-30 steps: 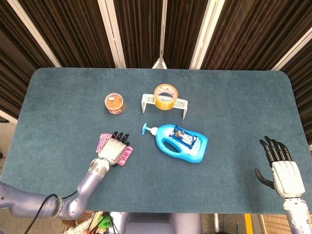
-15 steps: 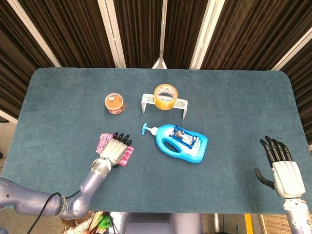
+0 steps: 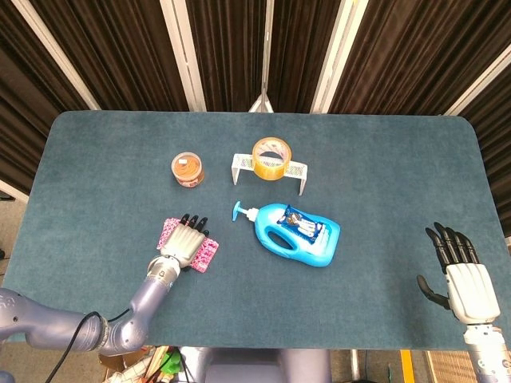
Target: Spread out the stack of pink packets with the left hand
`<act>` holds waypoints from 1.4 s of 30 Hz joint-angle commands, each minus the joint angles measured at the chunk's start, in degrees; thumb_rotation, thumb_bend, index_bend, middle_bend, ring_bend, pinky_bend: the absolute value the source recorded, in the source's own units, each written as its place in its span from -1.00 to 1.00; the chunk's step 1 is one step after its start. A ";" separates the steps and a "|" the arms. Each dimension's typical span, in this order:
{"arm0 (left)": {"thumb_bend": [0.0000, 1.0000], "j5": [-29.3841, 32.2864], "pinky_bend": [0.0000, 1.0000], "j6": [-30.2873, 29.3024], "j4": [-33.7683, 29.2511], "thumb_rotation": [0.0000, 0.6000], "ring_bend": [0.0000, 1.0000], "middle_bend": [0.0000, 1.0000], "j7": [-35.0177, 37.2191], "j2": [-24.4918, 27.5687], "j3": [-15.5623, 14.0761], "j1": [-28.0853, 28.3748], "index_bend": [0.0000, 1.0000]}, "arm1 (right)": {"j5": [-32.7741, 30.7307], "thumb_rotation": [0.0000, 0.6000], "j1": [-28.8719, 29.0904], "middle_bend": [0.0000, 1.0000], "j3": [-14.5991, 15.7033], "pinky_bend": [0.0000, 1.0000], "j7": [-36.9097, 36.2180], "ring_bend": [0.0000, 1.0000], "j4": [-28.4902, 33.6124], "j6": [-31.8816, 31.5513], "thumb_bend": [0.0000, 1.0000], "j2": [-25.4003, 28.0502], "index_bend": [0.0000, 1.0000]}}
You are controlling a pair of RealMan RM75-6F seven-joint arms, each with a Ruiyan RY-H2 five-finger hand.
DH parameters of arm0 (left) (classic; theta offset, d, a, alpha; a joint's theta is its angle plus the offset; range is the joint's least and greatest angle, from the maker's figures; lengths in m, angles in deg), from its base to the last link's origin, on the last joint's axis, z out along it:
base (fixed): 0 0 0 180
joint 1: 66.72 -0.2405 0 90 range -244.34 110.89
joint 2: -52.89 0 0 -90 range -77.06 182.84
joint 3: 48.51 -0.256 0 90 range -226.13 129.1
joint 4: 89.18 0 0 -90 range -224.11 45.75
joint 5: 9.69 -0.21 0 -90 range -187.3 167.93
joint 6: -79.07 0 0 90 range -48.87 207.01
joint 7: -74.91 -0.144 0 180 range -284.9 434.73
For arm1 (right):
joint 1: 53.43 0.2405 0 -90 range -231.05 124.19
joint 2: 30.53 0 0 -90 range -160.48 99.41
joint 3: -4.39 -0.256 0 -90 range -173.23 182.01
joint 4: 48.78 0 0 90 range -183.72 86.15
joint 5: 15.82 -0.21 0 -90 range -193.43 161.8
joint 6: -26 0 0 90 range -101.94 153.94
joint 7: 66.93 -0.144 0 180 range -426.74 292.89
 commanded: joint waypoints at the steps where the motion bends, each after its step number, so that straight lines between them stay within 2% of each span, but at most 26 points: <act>1: -0.05 -1.48 -1.00 -0.12 0.86 1.00 -1.00 -1.00 1.65 -0.91 0.34 -0.28 -0.01 | 0.03 1.00 -0.02 -1.00 -0.04 -0.83 -0.09 -1.00 -0.03 -0.09 -0.27 0.03 -1.00; 8: 0.02 -7.75 -1.00 -1.50 -0.04 1.00 -1.00 -1.00 6.10 -0.16 0.27 -2.04 0.11 | 0.20 1.00 -0.05 -1.00 0.10 -0.83 -0.17 -1.00 -0.12 -0.09 -0.27 0.03 -1.00; 15: 0.02 -12.24 -1.00 -3.28 -6.56 1.00 -1.00 -1.00 7.22 5.31 -1.26 -3.58 0.12 | 0.24 1.00 -0.14 -1.00 -0.08 -0.83 -0.44 -1.00 -0.34 -0.53 -0.27 -0.06 -1.00; 23: 0.02 -18.54 -1.00 -6.62 -16.20 1.00 -1.00 -1.00 8.34 15.68 -7.89 -8.15 0.11 | 0.17 1.00 -0.14 -1.00 -0.10 -0.83 0.01 -1.00 -0.29 -0.49 -0.27 -0.22 -1.00; 27: 0.00 -21.86 -1.00 -6.72 -17.13 1.00 -1.00 -1.00 10.13 18.39 -11.70 -10.95 0.09 | 0.16 1.00 -0.09 -1.00 -0.11 -0.83 0.30 -1.00 -0.12 -0.42 -0.27 -0.30 -1.00; 31: -0.03 -24.39 -1.00 -6.32 -16.10 1.00 -1.00 -1.00 12.37 18.97 -14.23 -13.46 0.04 | 0.19 1.00 -0.15 -1.00 -0.07 -0.83 0.50 -1.00 -0.13 -0.49 -0.27 -0.41 -1.00; 34: -0.08 -25.48 -1.00 -5.97 -14.58 1.00 -1.00 -1.00 12.92 18.71 -15.40 -14.80 -0.06 | 0.12 1.00 -0.16 -1.00 -0.09 -0.83 0.53 -1.00 -0.09 -0.48 -0.27 -0.43 -1.00; 36: -0.20 -24.87 -1.00 -5.18 -12.46 1.00 -1.00 -1.00 13.28 17.82 -16.00 -15.94 -0.22 | 0.11 1.00 -0.18 -1.00 -0.06 -0.83 0.62 -1.00 -0.05 -0.44 -0.27 -0.41 -1.00; 39: -0.41 -24.50 -1.00 -4.68 -11.35 1.00 -1.00 -1.00 13.44 17.10 -15.69 -16.51 -0.46 | 0.10 1.00 -0.18 -1.00 -0.05 -0.83 0.68 -1.00 -0.02 -0.41 -0.27 -0.43 -1.00; 42: -0.52 -23.67 -1.00 -3.95 -10.58 1.00 -1.00 -1.00 13.42 16.50 -15.17 -16.84 -0.68 | 0.10 1.00 -0.17 -1.00 -0.04 -0.83 0.77 -1.00 0.03 -0.39 -0.27 -0.43 -1.00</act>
